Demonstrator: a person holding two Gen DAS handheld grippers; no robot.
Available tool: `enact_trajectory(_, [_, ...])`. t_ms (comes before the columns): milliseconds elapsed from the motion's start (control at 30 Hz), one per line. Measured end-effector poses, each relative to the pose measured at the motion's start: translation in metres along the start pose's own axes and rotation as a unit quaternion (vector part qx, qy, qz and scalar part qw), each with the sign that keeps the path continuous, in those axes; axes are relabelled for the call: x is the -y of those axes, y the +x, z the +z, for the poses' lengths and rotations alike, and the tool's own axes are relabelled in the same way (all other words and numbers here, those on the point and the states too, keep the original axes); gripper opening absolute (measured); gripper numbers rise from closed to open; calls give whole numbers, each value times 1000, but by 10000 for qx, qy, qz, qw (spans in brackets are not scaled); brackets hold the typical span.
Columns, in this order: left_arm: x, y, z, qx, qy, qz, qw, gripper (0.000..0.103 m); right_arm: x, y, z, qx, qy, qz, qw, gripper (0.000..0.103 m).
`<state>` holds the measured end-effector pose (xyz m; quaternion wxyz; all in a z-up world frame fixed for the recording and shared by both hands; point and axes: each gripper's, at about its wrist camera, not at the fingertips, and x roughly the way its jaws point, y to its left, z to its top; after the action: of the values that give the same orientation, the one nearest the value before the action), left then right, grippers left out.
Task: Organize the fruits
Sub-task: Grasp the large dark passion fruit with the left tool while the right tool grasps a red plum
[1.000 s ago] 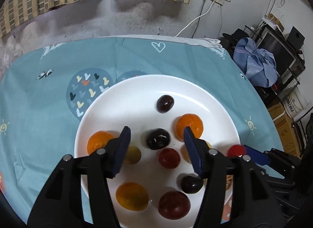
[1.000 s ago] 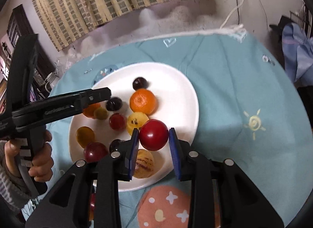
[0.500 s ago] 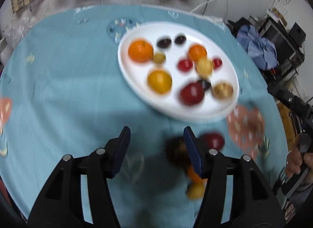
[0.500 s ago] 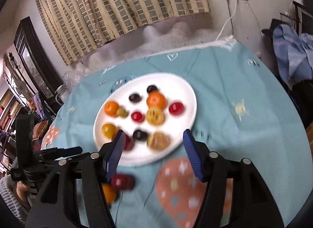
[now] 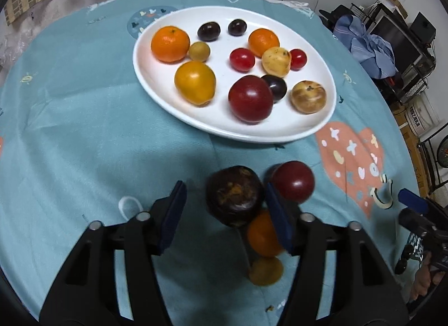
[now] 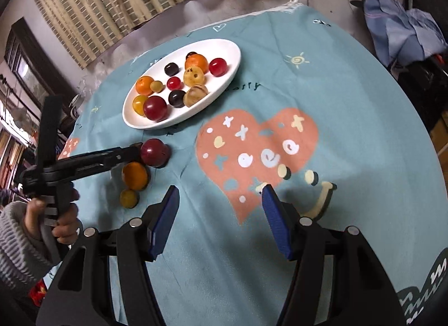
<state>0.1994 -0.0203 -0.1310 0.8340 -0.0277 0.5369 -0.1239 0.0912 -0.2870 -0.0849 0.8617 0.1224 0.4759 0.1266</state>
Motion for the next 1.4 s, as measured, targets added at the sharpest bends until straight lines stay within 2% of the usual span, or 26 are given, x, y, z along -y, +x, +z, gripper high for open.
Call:
enact_trajectory(33, [-1, 1, -1, 8, 18, 56, 10000, 75, -1, 0, 0, 12, -19, 13, 10000, 61])
enact_trajectory(67, [-4, 0, -2, 61, 41, 151, 9999, 77, -3, 0, 0, 13, -48, 26, 10000, 61])
enact_trajectory(133, [-11, -3, -2, 123, -2, 251, 9996, 77, -8, 1, 2, 11, -129, 55, 9999, 61])
enact_trajectory(300, [-56, -26, -13, 218, -546, 455, 9972, 76, -14, 4, 5, 8, -197, 146, 9997, 62])
enact_trajectory(400, [-73, -39, -25, 210, -742, 438, 9961, 73, -16, 7, 6, -29, -190, 197, 9996, 62])
enact_trajectory(533, [-73, -39, -29, 200, -760, 433, 9960, 72, -23, 9, 6, -57, -267, 262, 9993, 62])
enact_trajectory(667, [-53, -30, -22, 240, -593, 357, 9973, 72, -29, 8, 4, -55, -440, 241, 9987, 62])
enact_trajectory(800, [-42, -14, -12, 134, -489, 363, 9981, 72, -22, 8, 3, -83, -298, 172, 9994, 62])
enact_trajectory(833, [-41, -10, -11, 113, -473, 390, 9981, 68, -21, 7, 3, -79, -264, 163, 9995, 62])
enact_trajectory(867, [-41, -8, -10, 98, -456, 423, 9980, 59, -19, 7, 3, -69, -247, 149, 9996, 62])
enact_trajectory(1033, [-44, -10, -14, 169, -402, 363, 9984, 49, -20, 9, 3, -87, -266, 144, 9995, 61])
enact_trajectory(1267, [-56, -34, -33, 309, -639, 348, 9969, 47, -55, 32, 14, -258, -899, 259, 9953, 62])
enact_trajectory(1400, [-66, -49, -52, 314, -788, 383, 9957, 47, -73, 62, 30, -497, -873, 513, 9936, 62])
